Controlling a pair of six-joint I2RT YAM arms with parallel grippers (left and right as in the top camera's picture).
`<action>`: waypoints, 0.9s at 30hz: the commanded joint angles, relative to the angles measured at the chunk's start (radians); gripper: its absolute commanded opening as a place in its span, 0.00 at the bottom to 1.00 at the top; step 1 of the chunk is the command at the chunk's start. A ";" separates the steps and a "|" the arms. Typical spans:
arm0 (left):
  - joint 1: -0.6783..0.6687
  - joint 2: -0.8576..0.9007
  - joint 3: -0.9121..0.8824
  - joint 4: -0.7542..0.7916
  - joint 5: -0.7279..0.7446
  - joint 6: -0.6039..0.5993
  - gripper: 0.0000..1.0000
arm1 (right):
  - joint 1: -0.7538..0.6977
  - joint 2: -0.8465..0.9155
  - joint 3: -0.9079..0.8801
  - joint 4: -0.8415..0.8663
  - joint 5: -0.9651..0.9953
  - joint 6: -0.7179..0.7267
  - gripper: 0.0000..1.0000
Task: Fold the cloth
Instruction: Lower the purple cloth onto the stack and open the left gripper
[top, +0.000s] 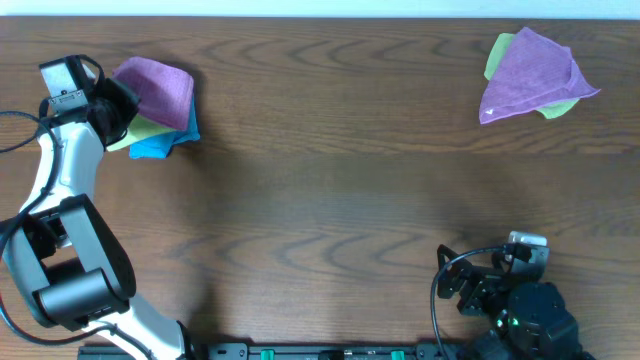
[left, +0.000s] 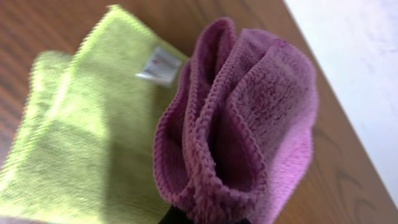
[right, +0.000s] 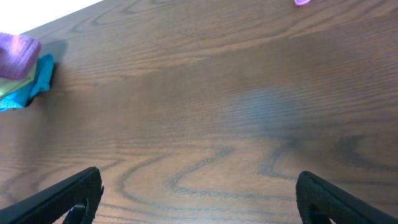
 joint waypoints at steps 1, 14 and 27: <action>0.016 0.006 0.023 -0.022 -0.074 0.018 0.06 | -0.003 -0.005 -0.006 -0.001 0.014 0.007 0.99; 0.043 0.006 0.023 -0.060 -0.087 0.018 0.34 | -0.003 -0.005 -0.006 -0.001 0.014 0.007 0.99; 0.043 0.003 0.023 -0.096 -0.063 0.018 0.95 | -0.003 -0.005 -0.006 -0.001 0.014 0.007 0.99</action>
